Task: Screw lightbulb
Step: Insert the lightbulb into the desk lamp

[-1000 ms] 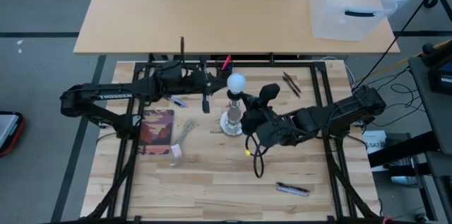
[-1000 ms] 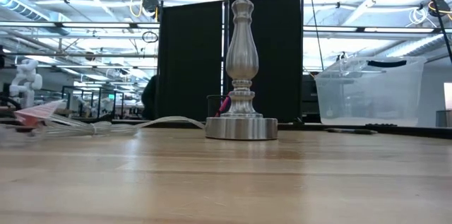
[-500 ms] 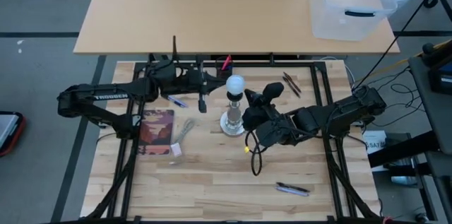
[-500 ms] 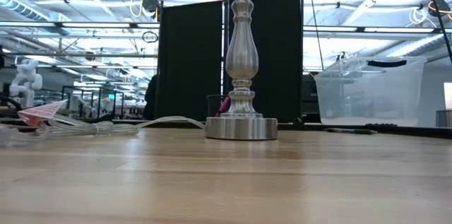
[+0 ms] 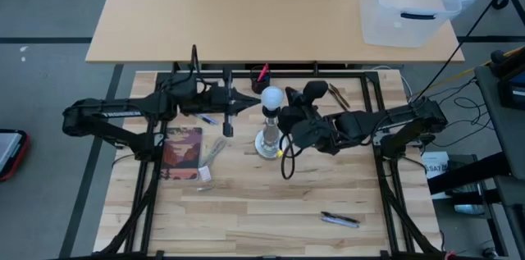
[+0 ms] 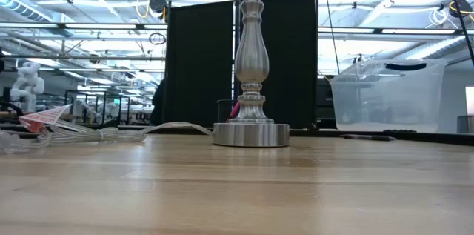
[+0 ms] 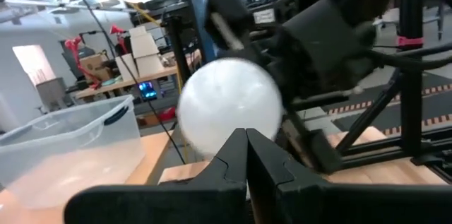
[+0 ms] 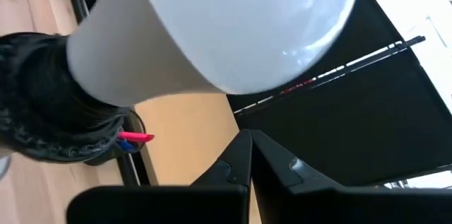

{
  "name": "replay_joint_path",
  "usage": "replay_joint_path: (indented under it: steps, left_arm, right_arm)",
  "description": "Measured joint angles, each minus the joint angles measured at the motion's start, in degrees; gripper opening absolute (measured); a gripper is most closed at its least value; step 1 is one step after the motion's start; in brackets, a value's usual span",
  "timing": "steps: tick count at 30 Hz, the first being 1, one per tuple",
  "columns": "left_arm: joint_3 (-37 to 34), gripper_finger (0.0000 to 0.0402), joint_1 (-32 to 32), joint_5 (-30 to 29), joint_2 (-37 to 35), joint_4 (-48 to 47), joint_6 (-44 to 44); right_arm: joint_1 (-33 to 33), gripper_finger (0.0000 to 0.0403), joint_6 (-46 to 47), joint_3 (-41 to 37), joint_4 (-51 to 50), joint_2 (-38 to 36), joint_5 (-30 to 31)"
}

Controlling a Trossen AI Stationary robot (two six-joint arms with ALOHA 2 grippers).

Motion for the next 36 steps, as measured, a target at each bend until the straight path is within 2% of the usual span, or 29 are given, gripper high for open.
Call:
replay_joint_path:
  steps: [8,15,21,36]
  left_arm:
    - [0.00,0.0000,-1.46,-2.70,-1.50,-0.55,1.96]
    - [-0.02,0.0000,-3.03,-2.54,-2.42,-1.24,3.65]
    - [0.00,0.0000,-3.23,-0.33,-1.79,-1.32,4.66]
    - [0.00,0.0000,1.04,0.55,0.77,-0.31,4.45]
  right_arm:
    - [-0.38,0.0000,-4.98,0.00,4.03,-0.04,-0.22]
    - [-0.42,0.0000,-5.90,0.00,4.34,-0.06,-1.65]
    - [-0.42,0.0000,-10.37,0.00,8.33,-0.06,-2.76]
    - [0.84,0.0000,-11.21,0.02,10.17,-0.06,-2.55]
